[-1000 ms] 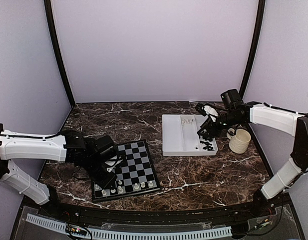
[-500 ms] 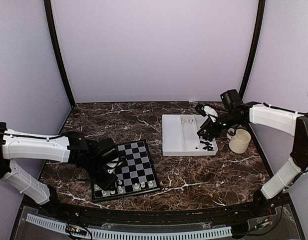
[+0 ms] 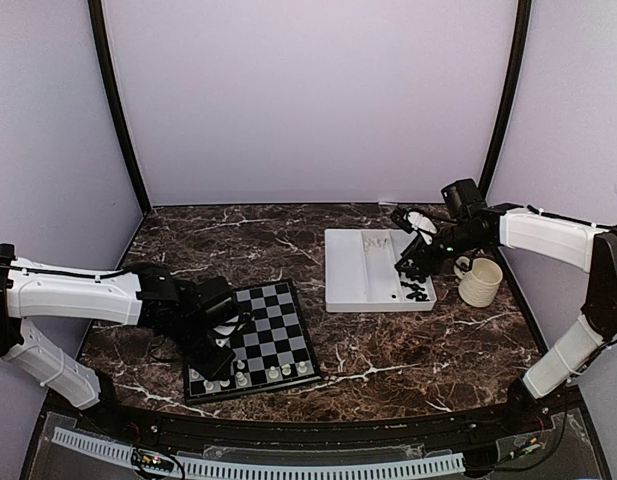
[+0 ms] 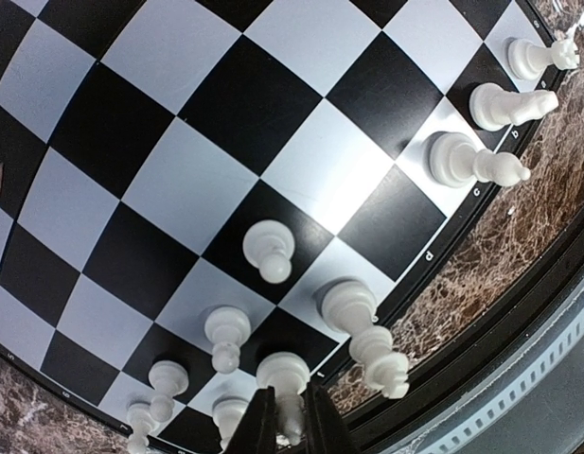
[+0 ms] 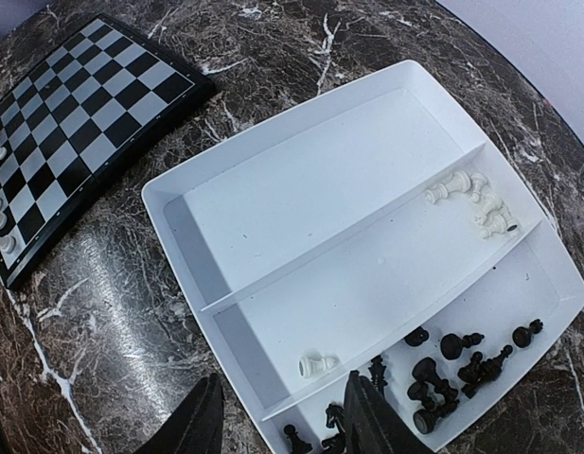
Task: Set up the chess pieces on the board
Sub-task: Place the bishop on c1.
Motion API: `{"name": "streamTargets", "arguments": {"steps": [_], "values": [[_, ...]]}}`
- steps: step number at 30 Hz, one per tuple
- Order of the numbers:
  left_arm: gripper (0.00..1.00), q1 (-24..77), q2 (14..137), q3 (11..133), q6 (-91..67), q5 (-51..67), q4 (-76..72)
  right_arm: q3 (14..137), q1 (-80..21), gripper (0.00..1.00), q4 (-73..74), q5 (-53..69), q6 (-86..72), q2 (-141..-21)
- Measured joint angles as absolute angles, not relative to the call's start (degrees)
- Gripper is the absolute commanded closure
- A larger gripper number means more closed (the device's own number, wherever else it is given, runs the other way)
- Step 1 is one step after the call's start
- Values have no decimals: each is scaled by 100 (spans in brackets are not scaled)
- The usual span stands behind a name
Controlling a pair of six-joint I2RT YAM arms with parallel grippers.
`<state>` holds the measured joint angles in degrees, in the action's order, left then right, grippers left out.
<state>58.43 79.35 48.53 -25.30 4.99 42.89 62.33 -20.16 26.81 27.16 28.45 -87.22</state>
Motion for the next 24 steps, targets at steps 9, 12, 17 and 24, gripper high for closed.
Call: {"name": "streamTargets", "arguments": {"steps": [9, 12, 17, 24], "values": [[85, 5843, 7961, 4853, -2532, 495, 4285, 6233, -2027, 55, 2681, 2716, 2845, -8722], [85, 5843, 7964, 4853, -2532, 497, 4283, 6233, -2025, 55, 2681, 2716, 2845, -8722], [81, 5843, 7977, 4853, -2532, 495, 4283, 6233, -2027, 55, 2681, 2716, 2845, -8722], [63, 5848, 7795, 5282, -2488, 425, 4692, 6274, -2025, 55, 2790, 2742, 2838, -8722]]}}
